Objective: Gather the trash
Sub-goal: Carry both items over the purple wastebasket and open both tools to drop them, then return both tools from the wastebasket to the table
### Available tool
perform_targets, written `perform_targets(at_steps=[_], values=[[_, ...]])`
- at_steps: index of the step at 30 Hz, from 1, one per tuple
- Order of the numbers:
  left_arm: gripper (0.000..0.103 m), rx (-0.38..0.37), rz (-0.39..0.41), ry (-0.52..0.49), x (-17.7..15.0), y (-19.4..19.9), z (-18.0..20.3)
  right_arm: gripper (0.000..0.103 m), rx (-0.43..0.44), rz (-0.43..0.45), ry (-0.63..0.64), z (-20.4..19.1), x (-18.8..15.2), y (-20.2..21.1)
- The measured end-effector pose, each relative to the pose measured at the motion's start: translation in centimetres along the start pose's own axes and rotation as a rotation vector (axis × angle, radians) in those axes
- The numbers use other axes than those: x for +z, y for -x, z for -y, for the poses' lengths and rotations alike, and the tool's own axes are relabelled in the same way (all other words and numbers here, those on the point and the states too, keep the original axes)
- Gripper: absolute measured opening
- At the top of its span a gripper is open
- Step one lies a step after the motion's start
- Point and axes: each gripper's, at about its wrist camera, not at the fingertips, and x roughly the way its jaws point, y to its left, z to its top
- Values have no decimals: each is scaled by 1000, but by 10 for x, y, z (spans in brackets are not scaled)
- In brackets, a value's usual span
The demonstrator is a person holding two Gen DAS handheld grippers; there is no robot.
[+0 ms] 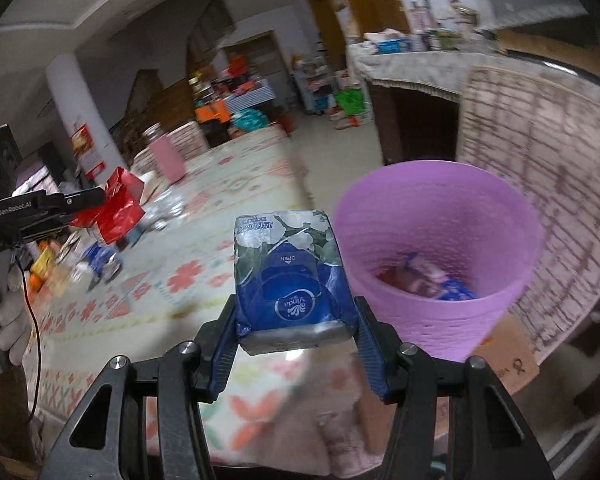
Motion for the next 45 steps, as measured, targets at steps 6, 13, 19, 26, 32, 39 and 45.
perform_targets(at_steps=[6,13,19,26,32,39,45], values=[[23,-68,-69,-104,26,-63,69,59,-51,13,-79,51,13,5],[23,-132,-135,-169,46,-124,124,59,-82,37,-155,96,35,7],[51,-155,-150,-187,47,-147,143,62,-96,54,-204,122,48,-4],[70,-114,-140,-180,31,-126,123,71,-90,72,-234,127,44,-5],[71,-71,-117,-113,13,-93,85,75,-79,50,-234,111,36,-4],[74,0,-112,-12,-17,-58,24,81,-34,33,-201,69,33,-12],[74,94,-76,92,-43,-19,-44,87,21,-25,-124,10,22,-40]])
